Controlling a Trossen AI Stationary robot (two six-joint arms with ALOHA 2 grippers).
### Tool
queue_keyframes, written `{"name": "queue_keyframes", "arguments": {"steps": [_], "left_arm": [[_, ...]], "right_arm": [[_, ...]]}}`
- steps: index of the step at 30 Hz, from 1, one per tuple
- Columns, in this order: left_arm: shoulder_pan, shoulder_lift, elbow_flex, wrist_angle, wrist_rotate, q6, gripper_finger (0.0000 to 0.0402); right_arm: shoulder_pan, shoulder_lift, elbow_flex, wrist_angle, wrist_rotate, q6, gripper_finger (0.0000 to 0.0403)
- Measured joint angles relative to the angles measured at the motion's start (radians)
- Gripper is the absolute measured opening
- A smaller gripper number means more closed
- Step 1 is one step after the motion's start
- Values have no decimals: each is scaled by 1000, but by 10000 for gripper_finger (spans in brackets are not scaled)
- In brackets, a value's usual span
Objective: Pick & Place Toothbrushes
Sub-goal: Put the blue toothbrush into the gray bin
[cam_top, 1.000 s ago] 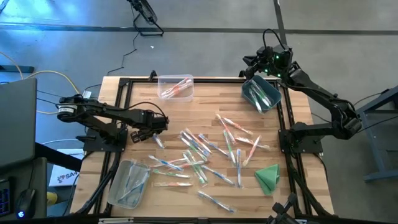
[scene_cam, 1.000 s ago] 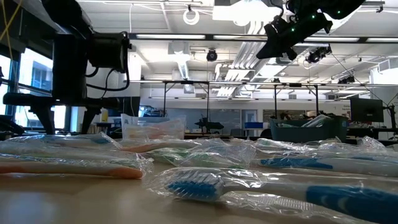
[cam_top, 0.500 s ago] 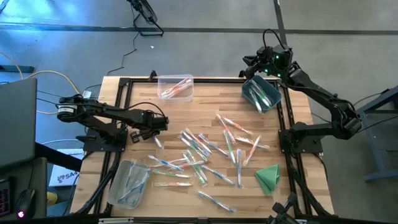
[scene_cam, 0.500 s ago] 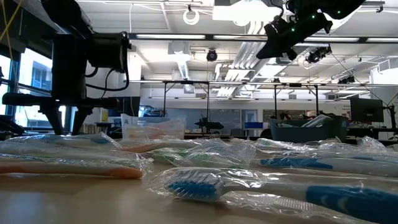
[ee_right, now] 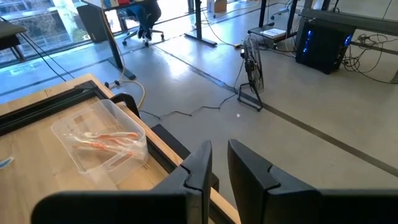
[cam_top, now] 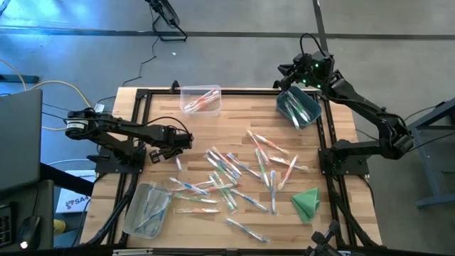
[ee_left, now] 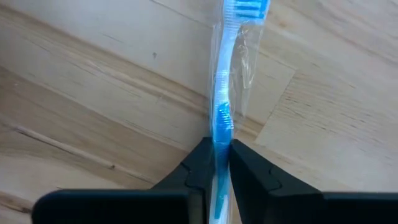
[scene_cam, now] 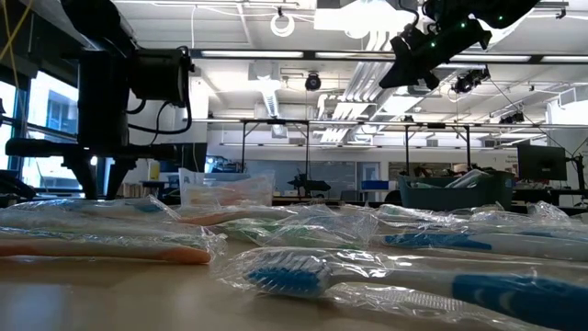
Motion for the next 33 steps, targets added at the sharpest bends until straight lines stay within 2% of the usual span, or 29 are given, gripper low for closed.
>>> {"name": "queue_keyframes", "arguments": {"steps": [24,30,33], "left_arm": [[0,2,10,-12,26,39,43],[0,2,11,-14,26,55,13],[0,2,12,-15,25,73,10]], "right_arm": [[0,0,0,-32,0,-1,45],[0,0,0,-38,0,-1,45],[0,0,0,-40,0,-1,45]]}}
